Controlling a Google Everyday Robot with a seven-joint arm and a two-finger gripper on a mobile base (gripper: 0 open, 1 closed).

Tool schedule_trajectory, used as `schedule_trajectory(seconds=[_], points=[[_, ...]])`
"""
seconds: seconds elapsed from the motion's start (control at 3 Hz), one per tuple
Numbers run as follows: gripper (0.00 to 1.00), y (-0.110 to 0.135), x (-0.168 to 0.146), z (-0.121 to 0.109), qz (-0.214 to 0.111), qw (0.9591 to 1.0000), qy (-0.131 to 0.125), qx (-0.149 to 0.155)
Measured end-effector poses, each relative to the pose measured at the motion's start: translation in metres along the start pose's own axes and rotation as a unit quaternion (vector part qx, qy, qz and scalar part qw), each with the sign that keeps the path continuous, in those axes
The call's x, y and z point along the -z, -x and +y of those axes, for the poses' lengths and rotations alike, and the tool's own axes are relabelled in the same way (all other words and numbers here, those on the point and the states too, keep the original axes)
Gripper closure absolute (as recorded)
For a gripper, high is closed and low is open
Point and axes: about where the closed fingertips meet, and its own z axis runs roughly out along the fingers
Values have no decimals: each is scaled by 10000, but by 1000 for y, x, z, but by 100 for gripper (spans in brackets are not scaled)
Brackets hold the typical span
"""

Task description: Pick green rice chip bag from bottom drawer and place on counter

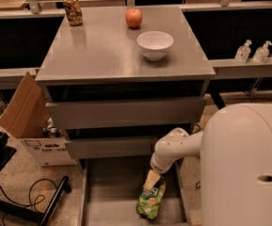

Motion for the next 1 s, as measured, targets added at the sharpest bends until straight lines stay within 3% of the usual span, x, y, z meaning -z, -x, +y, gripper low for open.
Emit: schedule_trajectory(seconds=[0.33,0.67,1.0], points=[[0,-13,-24,-10,102,9997,67,-201],[0,-40,-42,-5,241,9981,154,-547],[0,-37,-45,-4,251,9982,176,-523]])
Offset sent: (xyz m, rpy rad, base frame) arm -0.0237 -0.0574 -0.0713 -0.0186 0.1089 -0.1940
